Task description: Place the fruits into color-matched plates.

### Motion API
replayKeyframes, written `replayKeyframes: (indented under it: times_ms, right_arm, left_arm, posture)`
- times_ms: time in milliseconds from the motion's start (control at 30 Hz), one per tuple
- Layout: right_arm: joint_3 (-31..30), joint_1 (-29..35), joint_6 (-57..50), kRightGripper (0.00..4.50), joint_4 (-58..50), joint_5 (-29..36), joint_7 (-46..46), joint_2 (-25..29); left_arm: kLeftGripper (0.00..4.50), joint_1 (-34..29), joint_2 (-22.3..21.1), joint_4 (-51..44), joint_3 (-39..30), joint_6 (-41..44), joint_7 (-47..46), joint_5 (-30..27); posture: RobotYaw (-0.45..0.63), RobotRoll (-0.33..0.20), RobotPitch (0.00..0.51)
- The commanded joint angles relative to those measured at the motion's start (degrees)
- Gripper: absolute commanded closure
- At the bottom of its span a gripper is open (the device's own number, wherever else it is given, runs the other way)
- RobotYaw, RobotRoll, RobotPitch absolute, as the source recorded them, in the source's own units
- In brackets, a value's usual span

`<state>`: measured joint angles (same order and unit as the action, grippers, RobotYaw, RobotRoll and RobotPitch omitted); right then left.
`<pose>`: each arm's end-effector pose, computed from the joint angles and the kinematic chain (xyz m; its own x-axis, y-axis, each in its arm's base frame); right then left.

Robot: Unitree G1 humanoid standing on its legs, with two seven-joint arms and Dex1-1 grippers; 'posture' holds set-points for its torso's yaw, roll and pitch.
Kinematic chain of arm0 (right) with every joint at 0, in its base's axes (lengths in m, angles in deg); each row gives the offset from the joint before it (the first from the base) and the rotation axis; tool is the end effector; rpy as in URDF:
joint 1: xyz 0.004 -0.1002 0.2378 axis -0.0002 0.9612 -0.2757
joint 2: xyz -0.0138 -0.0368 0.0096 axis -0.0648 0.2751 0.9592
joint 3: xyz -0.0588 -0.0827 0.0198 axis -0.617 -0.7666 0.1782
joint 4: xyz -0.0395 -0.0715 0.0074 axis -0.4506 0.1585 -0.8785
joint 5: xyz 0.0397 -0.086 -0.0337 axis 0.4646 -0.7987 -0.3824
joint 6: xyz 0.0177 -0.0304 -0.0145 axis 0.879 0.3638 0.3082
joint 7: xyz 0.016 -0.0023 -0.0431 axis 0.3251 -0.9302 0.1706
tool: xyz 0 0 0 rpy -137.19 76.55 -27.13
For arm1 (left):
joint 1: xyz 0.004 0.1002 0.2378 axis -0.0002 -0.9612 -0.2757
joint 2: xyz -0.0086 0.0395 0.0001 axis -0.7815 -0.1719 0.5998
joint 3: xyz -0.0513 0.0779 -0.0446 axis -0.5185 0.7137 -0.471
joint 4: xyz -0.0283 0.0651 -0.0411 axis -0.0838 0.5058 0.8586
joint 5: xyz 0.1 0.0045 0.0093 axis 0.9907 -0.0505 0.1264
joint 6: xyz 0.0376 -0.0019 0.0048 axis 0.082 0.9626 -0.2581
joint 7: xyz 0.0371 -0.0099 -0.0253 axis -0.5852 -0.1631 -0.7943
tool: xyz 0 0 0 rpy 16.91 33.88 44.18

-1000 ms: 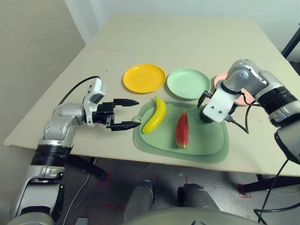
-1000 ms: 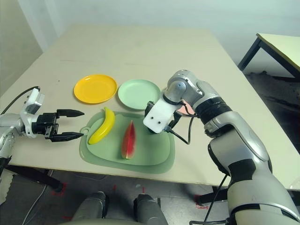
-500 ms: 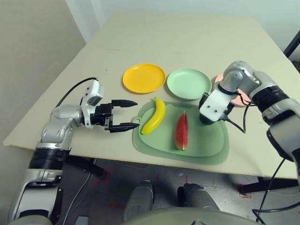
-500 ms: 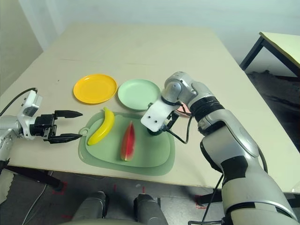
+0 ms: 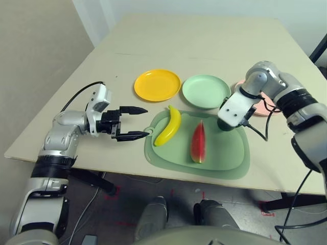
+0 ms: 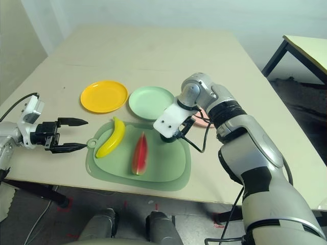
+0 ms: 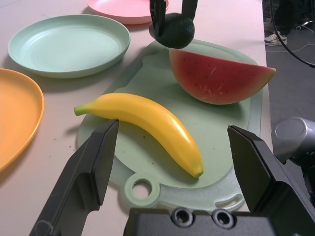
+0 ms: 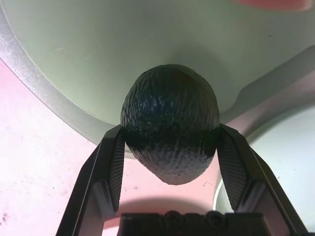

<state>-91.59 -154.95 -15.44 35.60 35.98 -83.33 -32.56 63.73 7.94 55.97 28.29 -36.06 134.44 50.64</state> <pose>0.3502 -0.1581 0.2266 0.0202 0.1946 -0.9807 -0.6259 -0.7624 -0.1642 0.2736 0.2907 0.1490 0.2252 -0.9439 -0.2413 0.9730 0.2053 0.1053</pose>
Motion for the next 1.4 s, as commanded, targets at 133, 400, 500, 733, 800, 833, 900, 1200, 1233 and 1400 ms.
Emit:
replayKeyframes:
  times_ms: [133,400,500,733,800,833,900,1200,1233,1400]
  right_arm:
    - [2.31,-5.36,-2.29,1.51,2.40,-0.04,0.30,-0.95]
    - [3.37,-11.69,-1.75,1.51,15.45,-8.13,18.22,-7.68]
    - [2.88,-12.39,-1.52,1.51,18.29,-10.56,22.08,-9.12]
    - [2.28,-12.75,-3.09,1.51,22.63,-16.20,31.65,-11.70]
    - [2.33,-12.63,-3.58,1.51,23.51,-17.59,34.95,-12.40]
    - [2.53,-12.61,-4.04,1.16,23.87,-17.98,36.20,-12.74]
    - [2.60,-12.74,-3.98,0.51,24.27,-18.87,37.85,-13.03]
    - [3.30,-13.61,-2.87,0.04,24.71,-20.08,36.95,-11.42]
    - [3.49,-13.89,-2.66,0.04,24.62,-19.87,36.13,-11.00]
    - [6.64,-14.56,1.23,0.04,22.48,-14.81,23.15,-8.80]
  left_arm:
    - [0.00,0.51,0.69,-0.08,-0.14,0.51,-1.30,0.30]
    - [0.00,-0.95,1.61,-3.29,-1.03,1.92,-5.81,-0.26]
    - [0.00,-2.27,1.34,-4.47,-1.20,1.86,-6.70,-0.11]
    - [0.00,-5.02,0.38,-6.76,-2.35,2.33,-8.51,-0.23]
    - [0.00,-5.84,0.16,-7.24,-2.52,2.28,-8.80,-0.06]
    - [0.00,-6.16,0.07,-7.36,-2.53,2.16,-8.89,0.05]
    - [0.00,-6.52,-0.07,-7.58,-2.50,2.01,-9.04,0.15]
    - [0.00,-5.42,0.22,-5.83,-2.01,1.03,-8.91,0.69]
    - [0.00,-5.11,0.29,-5.51,-1.91,0.93,-8.85,0.77]
    - [0.00,-3.80,0.18,-3.81,-1.54,0.48,-7.94,1.03]
  posture:
    - [0.06,0.000,0.056]
    - [0.09,0.000,0.056]
    - [0.11,0.000,0.060]
    - [0.13,0.000,0.068]
    - [0.13,0.000,0.072]
    - [0.14,0.000,0.072]
    - [0.14,0.000,0.075]
    - [0.11,0.000,0.085]
    - [0.11,0.000,0.085]
    - [0.09,0.000,0.088]
